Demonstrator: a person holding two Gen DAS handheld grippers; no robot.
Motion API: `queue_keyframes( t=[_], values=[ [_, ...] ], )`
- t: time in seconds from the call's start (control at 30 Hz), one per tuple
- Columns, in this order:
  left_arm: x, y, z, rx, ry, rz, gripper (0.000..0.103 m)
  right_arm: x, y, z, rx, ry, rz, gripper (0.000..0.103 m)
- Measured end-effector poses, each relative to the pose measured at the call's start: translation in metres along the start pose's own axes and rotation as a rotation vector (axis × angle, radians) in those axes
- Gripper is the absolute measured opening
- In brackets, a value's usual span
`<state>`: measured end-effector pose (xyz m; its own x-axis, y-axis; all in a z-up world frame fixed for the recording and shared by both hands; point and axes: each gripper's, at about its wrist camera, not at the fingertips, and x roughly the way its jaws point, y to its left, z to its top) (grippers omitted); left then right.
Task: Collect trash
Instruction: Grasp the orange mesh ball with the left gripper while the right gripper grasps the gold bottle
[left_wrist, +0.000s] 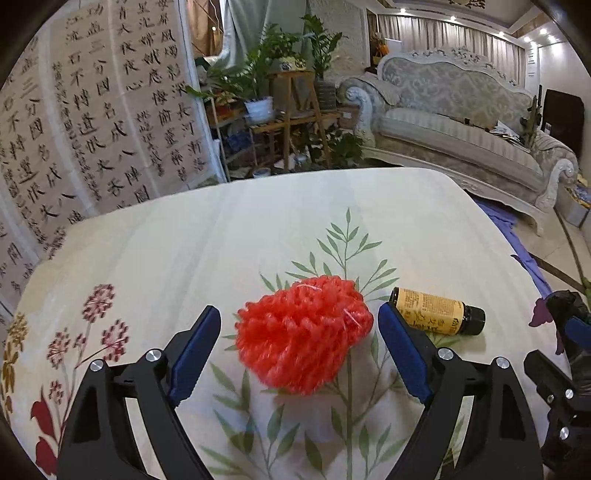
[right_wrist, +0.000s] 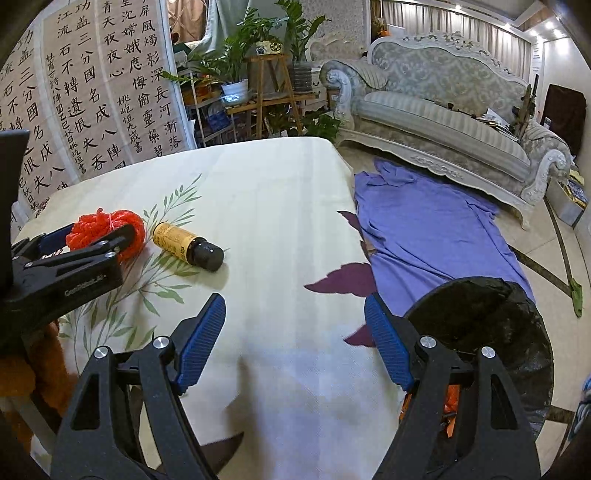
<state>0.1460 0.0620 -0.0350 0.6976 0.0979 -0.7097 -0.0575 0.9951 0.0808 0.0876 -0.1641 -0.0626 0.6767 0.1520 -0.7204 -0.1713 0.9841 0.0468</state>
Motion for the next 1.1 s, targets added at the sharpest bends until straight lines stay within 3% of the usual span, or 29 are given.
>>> queue_keyframes(
  t=[0.03,0.07,0.2,0.37,0.7,0.83,0.9,1.1],
  values=[
    [0.003,0.0,0.0,0.001,0.014,-0.019,0.065,0.001,0.001,0.001,-0.004,0.003,0.0,0.076],
    [0.005,0.0,-0.001,0.006,0.027,-0.03,0.061,0.003,0.002,0.002,-0.008,0.005,0.001,0.076],
    [0.001,0.0,-0.001,0.024,0.013,-0.048,0.054,0.006,0.009,0.004,-0.02,0.009,0.01,0.076],
    [-0.006,0.013,-0.008,0.028,0.005,-0.023,0.053,0.009,0.025,0.011,-0.057,0.006,0.037,0.076],
    [-0.025,0.086,-0.035,-0.083,0.028,0.091,0.053,0.034,0.069,0.032,-0.162,0.018,0.066,0.076],
    [-0.023,0.099,-0.037,-0.113,0.031,0.093,0.053,0.052,0.08,0.035,-0.199,0.058,0.057,0.076],
    [-0.022,0.096,-0.035,-0.108,0.027,0.097,0.053,0.056,0.081,0.036,-0.205,0.075,0.065,0.071],
    [-0.015,0.095,-0.036,-0.112,0.056,0.075,0.053,0.055,0.085,0.035,-0.208,0.083,0.08,0.041]
  ],
)
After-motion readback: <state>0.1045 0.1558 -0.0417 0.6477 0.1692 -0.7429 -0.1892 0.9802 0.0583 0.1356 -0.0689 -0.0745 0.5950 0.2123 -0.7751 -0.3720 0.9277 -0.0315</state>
